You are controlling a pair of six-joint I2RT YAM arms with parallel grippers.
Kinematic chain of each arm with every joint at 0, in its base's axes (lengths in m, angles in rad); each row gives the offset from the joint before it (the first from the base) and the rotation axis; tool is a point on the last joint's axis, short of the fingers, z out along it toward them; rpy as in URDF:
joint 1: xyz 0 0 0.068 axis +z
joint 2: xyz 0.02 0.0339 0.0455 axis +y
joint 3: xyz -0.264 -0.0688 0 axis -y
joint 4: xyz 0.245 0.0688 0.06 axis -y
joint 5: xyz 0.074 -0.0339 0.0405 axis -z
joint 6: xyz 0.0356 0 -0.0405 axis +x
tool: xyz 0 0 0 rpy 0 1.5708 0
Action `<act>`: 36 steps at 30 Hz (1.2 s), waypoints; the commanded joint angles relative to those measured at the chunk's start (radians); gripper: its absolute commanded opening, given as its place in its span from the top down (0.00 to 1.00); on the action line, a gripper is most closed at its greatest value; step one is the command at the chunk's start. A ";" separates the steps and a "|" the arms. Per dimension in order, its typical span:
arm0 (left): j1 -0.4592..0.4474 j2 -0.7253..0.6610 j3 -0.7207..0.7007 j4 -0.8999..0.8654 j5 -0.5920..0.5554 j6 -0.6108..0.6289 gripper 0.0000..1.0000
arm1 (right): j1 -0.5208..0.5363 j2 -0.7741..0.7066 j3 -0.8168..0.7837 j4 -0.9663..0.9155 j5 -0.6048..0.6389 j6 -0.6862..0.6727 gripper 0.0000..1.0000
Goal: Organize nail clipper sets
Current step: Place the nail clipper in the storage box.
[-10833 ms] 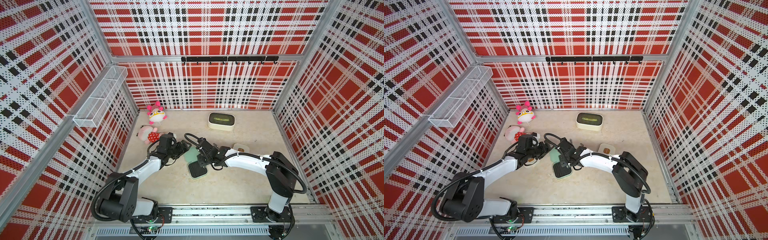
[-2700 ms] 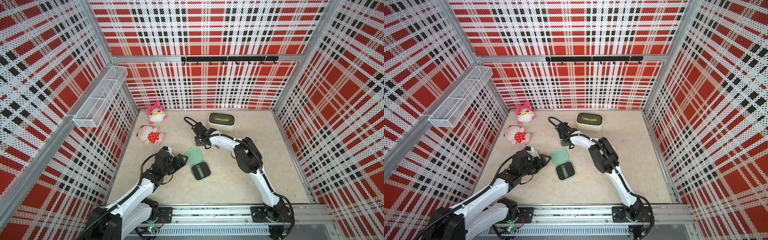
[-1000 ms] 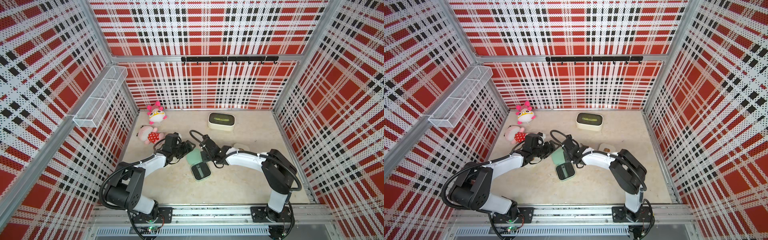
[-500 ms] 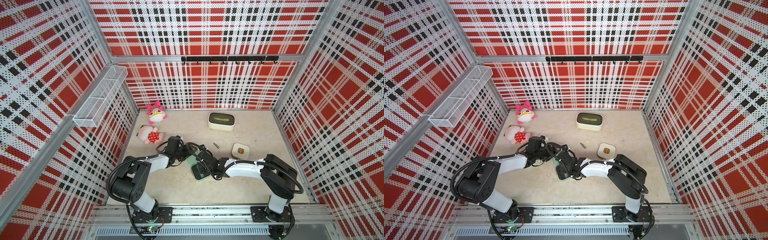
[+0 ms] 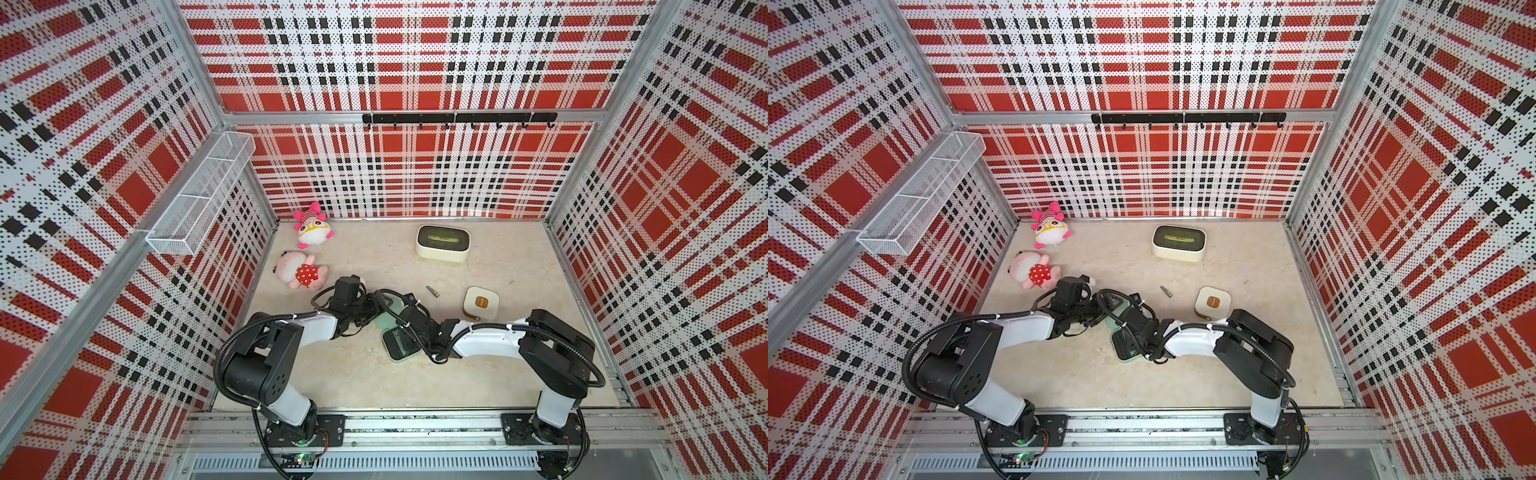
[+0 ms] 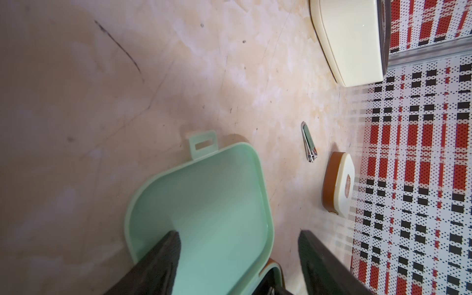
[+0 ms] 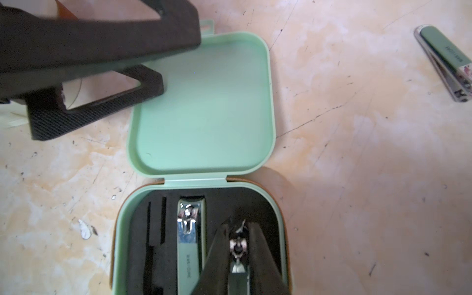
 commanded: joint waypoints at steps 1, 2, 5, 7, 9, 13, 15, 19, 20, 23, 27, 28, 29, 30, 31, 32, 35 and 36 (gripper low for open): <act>0.005 0.013 -0.014 0.013 -0.010 0.011 0.23 | 0.009 -0.011 -0.012 0.020 0.011 0.003 0.87; 0.005 0.012 -0.014 0.015 -0.010 0.010 0.23 | 0.011 -0.015 -0.013 0.022 0.011 0.002 0.87; 0.005 0.012 -0.015 0.013 -0.010 0.010 0.23 | 0.016 -0.024 -0.004 0.025 0.005 -0.009 0.87; 0.005 0.013 -0.016 0.013 -0.010 0.010 0.23 | 0.021 -0.029 0.005 0.027 0.005 -0.014 0.86; 0.006 0.013 -0.014 0.014 -0.010 0.010 0.23 | 0.024 -0.028 0.015 0.027 0.007 -0.018 0.86; 0.006 0.012 -0.016 0.015 -0.010 0.011 0.23 | 0.024 -0.011 0.026 0.029 0.005 -0.018 0.86; 0.006 0.011 -0.017 0.013 -0.010 0.011 0.23 | 0.023 -0.001 0.026 0.029 0.006 -0.017 0.86; 0.008 0.008 -0.020 0.012 -0.010 0.011 0.23 | 0.024 0.015 0.020 0.034 0.006 -0.014 0.86; 0.008 0.008 -0.022 0.013 -0.010 0.012 0.23 | 0.024 0.017 0.019 0.036 0.007 -0.012 0.86; 0.010 0.008 -0.022 0.012 -0.010 0.013 0.23 | 0.024 0.021 0.008 0.039 0.010 -0.011 0.86; 0.013 0.011 -0.022 0.013 -0.009 0.014 0.23 | 0.024 0.026 -0.004 0.041 0.001 -0.009 0.87; 0.013 0.012 -0.021 0.012 -0.008 0.014 0.23 | 0.023 0.026 -0.008 0.042 -0.001 -0.006 0.87; 0.013 0.011 -0.022 0.012 -0.010 0.014 0.23 | 0.025 0.026 -0.014 0.043 -0.001 -0.004 0.87; 0.014 0.014 -0.022 0.012 -0.010 0.015 0.23 | 0.026 0.025 -0.019 0.044 -0.001 -0.003 0.87; 0.014 0.013 -0.022 0.012 -0.010 0.016 0.23 | 0.026 0.024 -0.023 0.043 -0.001 -0.003 0.87; 0.014 0.015 -0.022 0.013 -0.010 0.017 0.23 | 0.027 0.021 -0.028 0.042 -0.002 -0.002 0.87; 0.016 0.021 -0.022 0.014 -0.010 0.019 0.23 | 0.034 0.011 -0.039 0.035 0.006 0.002 0.87; 0.016 0.024 -0.022 0.014 -0.009 0.019 0.23 | 0.035 0.008 -0.042 0.033 0.007 0.002 0.87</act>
